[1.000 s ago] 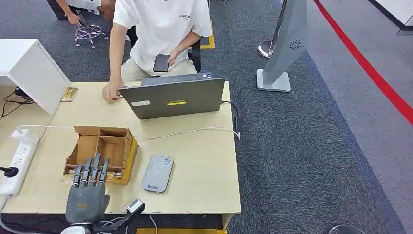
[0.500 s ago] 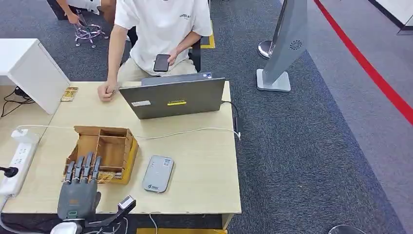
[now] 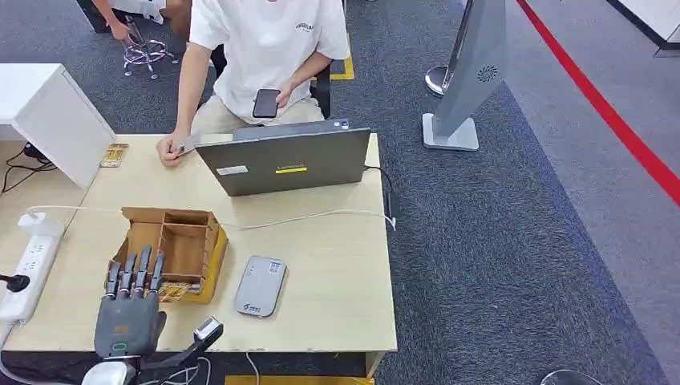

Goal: Pass the card to the sensor for recognition and then transmit it.

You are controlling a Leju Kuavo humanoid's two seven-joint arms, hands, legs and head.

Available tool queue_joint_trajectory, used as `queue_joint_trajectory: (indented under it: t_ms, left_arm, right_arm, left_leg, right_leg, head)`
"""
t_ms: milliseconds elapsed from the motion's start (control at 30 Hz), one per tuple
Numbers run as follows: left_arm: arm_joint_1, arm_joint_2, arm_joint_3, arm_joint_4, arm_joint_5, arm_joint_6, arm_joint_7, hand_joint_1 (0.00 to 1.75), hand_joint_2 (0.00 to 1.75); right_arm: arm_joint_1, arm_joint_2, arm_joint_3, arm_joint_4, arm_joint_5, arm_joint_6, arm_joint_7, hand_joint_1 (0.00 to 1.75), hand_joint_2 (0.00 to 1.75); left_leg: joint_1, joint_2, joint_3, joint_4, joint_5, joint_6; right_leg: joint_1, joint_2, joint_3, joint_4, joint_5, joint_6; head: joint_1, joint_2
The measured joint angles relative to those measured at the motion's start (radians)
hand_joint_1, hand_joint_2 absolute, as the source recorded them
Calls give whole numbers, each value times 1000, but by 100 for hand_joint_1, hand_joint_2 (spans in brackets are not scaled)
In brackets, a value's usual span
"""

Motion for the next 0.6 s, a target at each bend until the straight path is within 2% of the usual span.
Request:
queue_joint_trajectory:
  t_ms: [300, 333, 600]
  left_arm:
    - [-22, -20, 4, 14, 0, 14, -13, 0, 175]
    - [-23, -21, 4, 14, 0, 14, -14, 175, 175]
    - [-23, -28, 4, 14, 0, 12, -37, 175, 175]
  right_arm:
    - [-2, 0, -2, 1, 1, -2, 0, 0, 175]
    - [-2, 0, -2, 1, 1, -2, 0, 0, 175]
    - [-1, 0, 0, 1, 1, -2, 0, 0, 175]
  left_leg:
    - [0, 0, 0, 0, 0, 0]
    - [0, 0, 0, 0, 0, 0]
    - [0, 0, 0, 0, 0, 0]
  right_leg:
    - [0, 0, 0, 0, 0, 0]
    - [0, 0, 0, 0, 0, 0]
    - [0, 0, 0, 0, 0, 0]
  head:
    - [0, 0]
    - [0, 0]
    - [0, 0]
